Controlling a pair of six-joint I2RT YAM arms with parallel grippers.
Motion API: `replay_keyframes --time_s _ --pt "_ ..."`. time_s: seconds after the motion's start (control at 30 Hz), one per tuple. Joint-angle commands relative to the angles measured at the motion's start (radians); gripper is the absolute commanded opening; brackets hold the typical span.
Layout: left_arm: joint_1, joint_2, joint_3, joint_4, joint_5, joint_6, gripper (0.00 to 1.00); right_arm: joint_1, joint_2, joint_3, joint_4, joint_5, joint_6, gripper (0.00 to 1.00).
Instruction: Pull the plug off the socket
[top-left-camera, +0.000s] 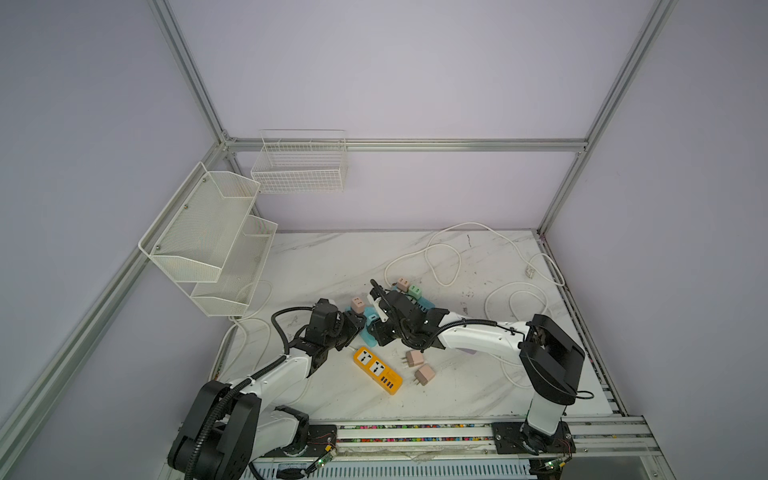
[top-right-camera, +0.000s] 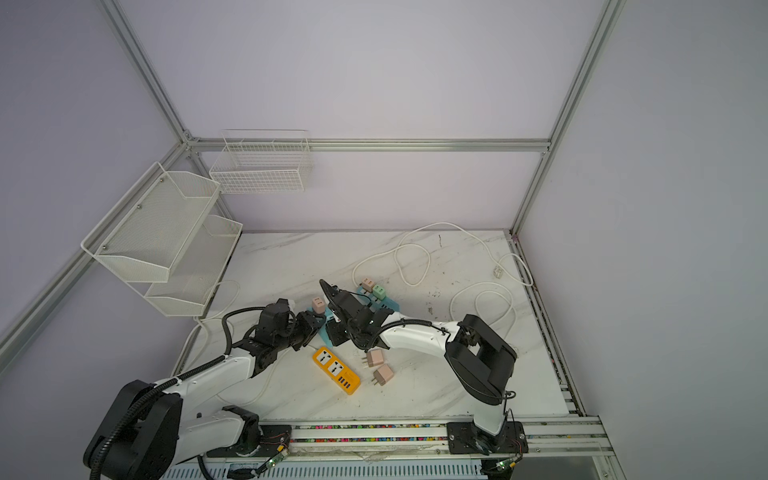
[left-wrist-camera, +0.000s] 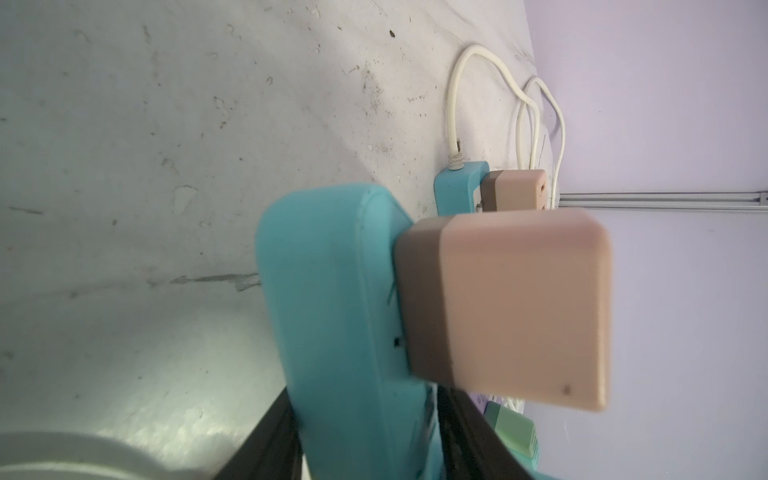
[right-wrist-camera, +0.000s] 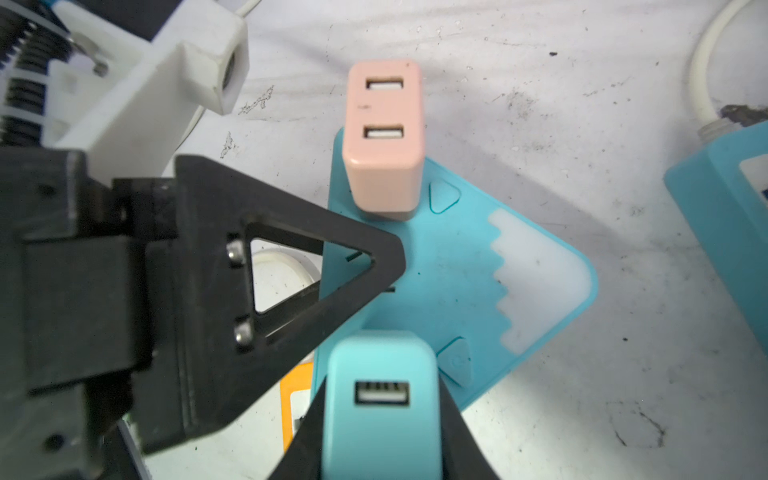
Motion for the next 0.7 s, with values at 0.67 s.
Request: replay_keyframes --time_s 0.67 --pt "0.002 0.031 -0.075 0.117 -0.014 0.0 0.23 -0.017 -0.058 -0.017 0.09 -0.034 0.027 0.0"
